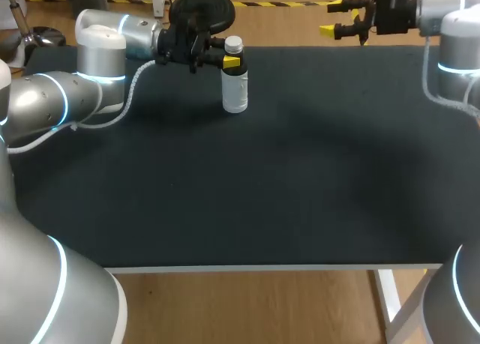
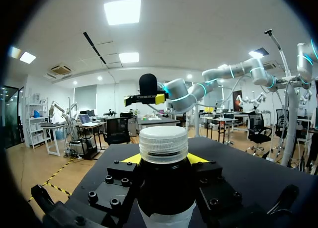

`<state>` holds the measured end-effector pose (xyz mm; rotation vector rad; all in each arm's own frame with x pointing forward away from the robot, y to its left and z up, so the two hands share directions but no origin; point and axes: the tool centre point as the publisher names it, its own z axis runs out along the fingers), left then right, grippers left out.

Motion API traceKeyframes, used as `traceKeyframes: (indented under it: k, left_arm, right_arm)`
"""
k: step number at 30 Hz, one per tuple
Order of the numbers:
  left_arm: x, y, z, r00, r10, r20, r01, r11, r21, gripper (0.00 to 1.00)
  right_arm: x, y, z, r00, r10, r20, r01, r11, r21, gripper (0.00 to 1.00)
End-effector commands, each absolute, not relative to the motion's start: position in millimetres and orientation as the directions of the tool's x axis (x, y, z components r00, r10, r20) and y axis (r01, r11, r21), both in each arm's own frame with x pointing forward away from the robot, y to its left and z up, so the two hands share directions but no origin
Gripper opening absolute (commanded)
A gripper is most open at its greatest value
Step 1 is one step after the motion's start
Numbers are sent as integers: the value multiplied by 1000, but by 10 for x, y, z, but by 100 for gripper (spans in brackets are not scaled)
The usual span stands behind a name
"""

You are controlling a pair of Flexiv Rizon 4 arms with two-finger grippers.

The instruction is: Unscrew the bottle cap

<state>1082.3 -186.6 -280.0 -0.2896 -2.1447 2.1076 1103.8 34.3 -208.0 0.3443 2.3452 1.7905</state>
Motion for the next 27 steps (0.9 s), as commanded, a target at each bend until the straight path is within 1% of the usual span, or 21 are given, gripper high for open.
traceKeyframes:
  k: [1, 17, 27]
  left_arm:
    - [10876, -1869, -2823, -972, 231, -47, 50, 7, -999, 0]
    - [10876, -1869, -2823, -972, 231, -47, 50, 7, -999, 0]
    - [10876, -1869, -2823, -972, 231, -47, 50, 7, -999, 0]
  right_arm:
    - [11082, 332, -2068, -974, 226, 22, 81, 256, 963, 100]
    - [11082, 332, -2068, -974, 226, 22, 81, 256, 963, 100]
    - [11031, 724, -2195, -980, 197, 12, 62, 255, 965, 100]
